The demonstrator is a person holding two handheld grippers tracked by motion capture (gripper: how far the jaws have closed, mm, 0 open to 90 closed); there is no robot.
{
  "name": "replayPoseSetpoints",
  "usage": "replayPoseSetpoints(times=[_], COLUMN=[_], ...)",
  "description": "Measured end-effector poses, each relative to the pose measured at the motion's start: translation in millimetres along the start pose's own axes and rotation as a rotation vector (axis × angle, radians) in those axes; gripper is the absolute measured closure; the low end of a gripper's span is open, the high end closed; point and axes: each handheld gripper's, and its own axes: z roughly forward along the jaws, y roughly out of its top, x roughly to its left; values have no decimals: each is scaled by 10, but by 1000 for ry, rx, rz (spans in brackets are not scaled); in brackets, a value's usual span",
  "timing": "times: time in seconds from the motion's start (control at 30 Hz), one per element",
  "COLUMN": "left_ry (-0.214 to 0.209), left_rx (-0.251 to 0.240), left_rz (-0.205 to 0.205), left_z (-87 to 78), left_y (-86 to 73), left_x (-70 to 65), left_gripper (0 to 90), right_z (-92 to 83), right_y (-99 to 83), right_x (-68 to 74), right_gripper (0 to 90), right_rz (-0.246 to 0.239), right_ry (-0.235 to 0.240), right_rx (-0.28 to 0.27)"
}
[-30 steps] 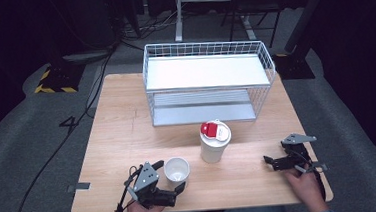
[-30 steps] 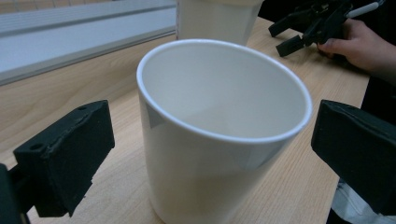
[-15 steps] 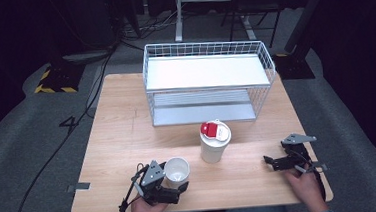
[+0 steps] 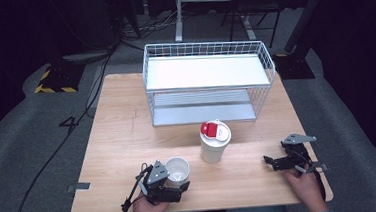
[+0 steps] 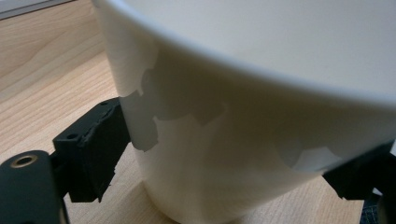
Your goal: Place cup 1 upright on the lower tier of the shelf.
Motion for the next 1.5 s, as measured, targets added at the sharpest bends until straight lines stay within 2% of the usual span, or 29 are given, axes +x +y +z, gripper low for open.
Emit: replayPoseSetpoints(times=[0.27, 0.43, 1.07, 1.17, 1.37, 1.5], left_ry=[18, 43, 50, 55, 58, 64], left_rx=[25, 24, 24, 12, -1, 11], left_rz=[21, 40, 33, 33, 53, 62], left_z=[18, 5, -15, -44, -107, -146], left_y=[-11, -19, -10, 11, 71, 116], left_x=[-18, -28, -30, -50, -105, -125], left_gripper=[158, 216, 229, 229, 229, 229], right_z=[0, 0, 0, 0, 0, 0], right_y=[0, 0, 0, 0, 0, 0], right_x=[0, 0, 0, 0, 0, 0], right_gripper=[5, 5, 5, 5, 5, 5], right_rz=[0, 0, 0, -1, -1, -1], right_ry=[0, 0, 0, 0, 0, 0], right_rx=[0, 0, 0, 0, 0, 0])
